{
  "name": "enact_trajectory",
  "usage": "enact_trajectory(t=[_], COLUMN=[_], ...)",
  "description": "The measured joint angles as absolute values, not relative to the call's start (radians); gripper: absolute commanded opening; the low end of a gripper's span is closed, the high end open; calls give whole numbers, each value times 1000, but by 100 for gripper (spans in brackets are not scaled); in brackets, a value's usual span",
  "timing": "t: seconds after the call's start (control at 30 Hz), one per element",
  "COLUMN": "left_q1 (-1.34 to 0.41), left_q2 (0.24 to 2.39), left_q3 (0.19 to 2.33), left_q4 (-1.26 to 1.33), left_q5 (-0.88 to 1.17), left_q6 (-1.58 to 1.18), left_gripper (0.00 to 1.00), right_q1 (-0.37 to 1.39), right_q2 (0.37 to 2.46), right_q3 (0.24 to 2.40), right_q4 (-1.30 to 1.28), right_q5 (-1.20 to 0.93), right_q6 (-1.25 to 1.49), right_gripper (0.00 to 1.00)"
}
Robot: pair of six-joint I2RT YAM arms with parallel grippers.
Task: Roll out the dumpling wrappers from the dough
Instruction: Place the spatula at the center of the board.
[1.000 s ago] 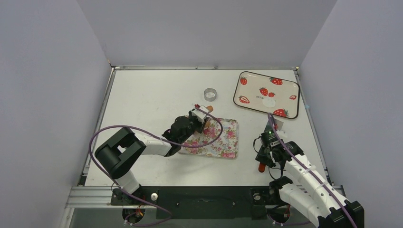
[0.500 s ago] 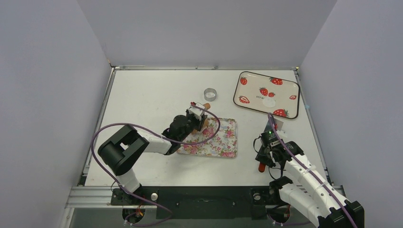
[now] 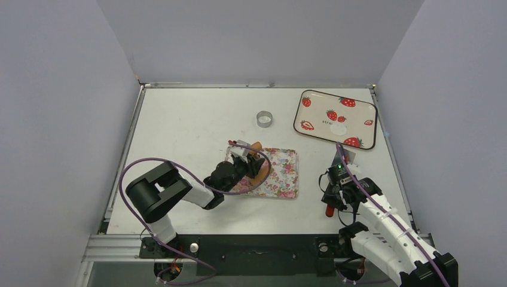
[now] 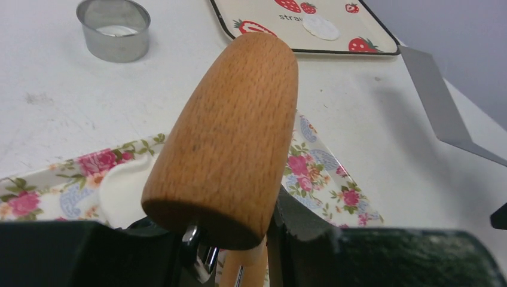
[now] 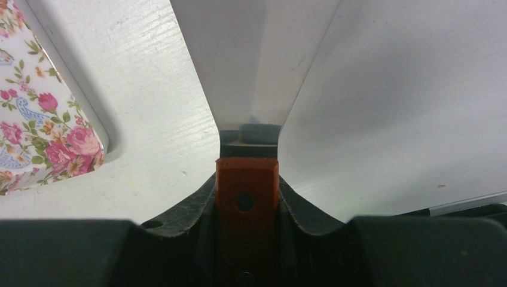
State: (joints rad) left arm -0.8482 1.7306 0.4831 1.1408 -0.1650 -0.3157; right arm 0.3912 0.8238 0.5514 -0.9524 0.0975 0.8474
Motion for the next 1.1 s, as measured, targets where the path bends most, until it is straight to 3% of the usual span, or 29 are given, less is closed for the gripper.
enact_trajectory(t=[0.3,0.6,0.83,1.1], left_q1=[-867,-899,-865,-746], left_q2=[1733,1625,1568,1568], left_q3=[491,587,686,758], left_q4=[1142,842,676,702], left_q5=[-171,56,11,-104], left_q6=[-369,-257,-191,-149], left_gripper=[0,0,0,0], right_q1=[385,376,366,366], right_q2=[828,862,895,928], right_q3=[551,551,551,548], right_q4=[-952,-930,-915,-906], right_q5=[97,97,127,134], right_q6=[828,823,845,856], right_gripper=[0,0,0,22])
